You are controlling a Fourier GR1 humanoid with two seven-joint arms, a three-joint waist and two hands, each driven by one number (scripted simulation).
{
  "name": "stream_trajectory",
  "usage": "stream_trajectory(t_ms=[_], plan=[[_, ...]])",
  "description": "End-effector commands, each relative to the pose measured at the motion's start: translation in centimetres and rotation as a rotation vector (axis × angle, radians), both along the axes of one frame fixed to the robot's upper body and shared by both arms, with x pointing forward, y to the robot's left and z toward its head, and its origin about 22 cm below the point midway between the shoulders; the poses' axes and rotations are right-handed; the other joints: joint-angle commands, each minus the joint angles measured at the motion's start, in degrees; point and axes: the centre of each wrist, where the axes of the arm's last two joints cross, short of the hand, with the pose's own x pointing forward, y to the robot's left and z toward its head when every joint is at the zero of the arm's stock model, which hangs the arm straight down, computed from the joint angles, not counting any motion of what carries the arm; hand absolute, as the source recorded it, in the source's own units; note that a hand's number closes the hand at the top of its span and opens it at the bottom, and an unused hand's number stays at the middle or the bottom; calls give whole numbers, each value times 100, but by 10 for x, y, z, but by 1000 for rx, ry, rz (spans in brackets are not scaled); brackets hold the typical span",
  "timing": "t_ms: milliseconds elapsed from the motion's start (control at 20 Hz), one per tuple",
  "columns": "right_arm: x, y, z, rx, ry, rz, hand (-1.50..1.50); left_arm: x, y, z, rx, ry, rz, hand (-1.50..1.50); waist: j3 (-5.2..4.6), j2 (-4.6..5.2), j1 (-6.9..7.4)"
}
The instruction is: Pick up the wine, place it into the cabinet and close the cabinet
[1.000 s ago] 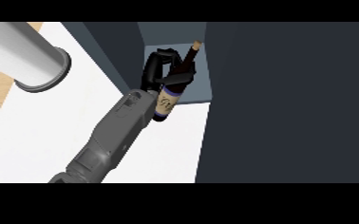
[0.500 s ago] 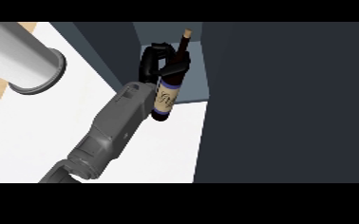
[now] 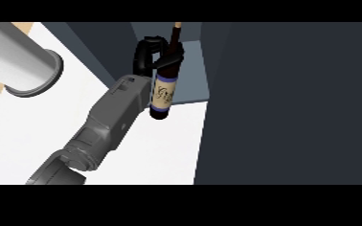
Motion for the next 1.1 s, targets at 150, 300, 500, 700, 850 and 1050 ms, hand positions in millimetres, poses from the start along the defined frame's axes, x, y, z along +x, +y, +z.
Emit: stream_trajectory(t_ms=[150,300,500,700,850,1050], plan=[[-20,0,21,81,3,64,-150,4,15,0,102,-44,39,-150,-6,25,-53],[-19,-3,24,87,-3,76,-150,10,25,8,153,-64,79,-150,-3,54,-73],[-26,-2,27,97,-24,100,-150,17,38,18,183,-58,136,-150,-5,41,-189],[-21,-2,24,97,-36,85,-150,15,11,20,175,-60,141,-150,-7,59,-157],[-22,-6,24,70,-22,85,-150,11,19,12,106,-118,32,-150,-13,61,-137],[-24,-5,26,83,-21,80,-150,21,20,34,-2,-144,11,-150,-19,60,-110]])
